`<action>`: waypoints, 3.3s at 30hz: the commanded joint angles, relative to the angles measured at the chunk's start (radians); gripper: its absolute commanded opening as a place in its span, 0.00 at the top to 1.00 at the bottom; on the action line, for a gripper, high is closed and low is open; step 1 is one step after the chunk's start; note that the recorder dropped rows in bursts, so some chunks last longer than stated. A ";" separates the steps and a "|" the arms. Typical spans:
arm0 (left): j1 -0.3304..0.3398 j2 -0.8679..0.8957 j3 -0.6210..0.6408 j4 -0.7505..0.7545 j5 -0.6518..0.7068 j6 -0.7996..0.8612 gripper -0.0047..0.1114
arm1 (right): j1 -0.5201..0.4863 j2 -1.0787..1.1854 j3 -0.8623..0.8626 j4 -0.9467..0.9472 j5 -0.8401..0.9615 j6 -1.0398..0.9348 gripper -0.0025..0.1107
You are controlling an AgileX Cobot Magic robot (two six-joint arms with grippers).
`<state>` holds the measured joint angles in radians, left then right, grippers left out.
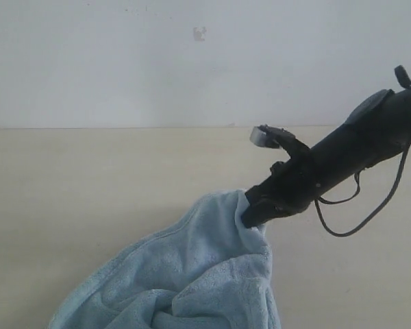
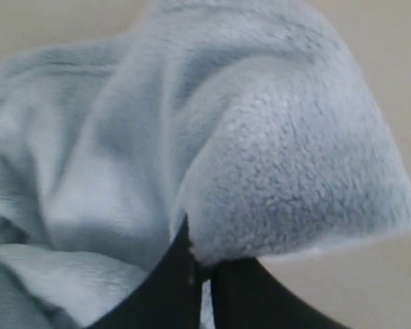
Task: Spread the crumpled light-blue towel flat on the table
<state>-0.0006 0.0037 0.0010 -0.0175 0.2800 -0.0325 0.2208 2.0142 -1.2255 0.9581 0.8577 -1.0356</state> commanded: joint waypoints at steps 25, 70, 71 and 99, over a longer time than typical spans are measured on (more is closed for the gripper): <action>-0.010 -0.004 -0.001 0.000 -0.003 0.000 0.93 | 0.527 -0.030 -0.008 -0.221 -0.008 0.226 0.54; -0.010 -0.004 -0.001 -0.477 -0.211 -0.276 0.93 | 0.278 -0.220 0.051 -1.312 0.038 1.151 0.54; -0.010 -0.004 -0.001 -0.464 -0.218 -0.268 0.93 | 0.278 -0.218 0.073 -1.309 -0.004 1.179 0.54; -0.211 1.268 -0.490 0.505 -0.377 -0.101 0.93 | 0.278 -0.654 0.145 -1.238 -0.011 1.130 0.98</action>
<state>-0.1300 1.1619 -0.4558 0.4607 -0.1332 -0.0952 0.5018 1.3690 -1.1033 -0.2445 0.8654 0.1082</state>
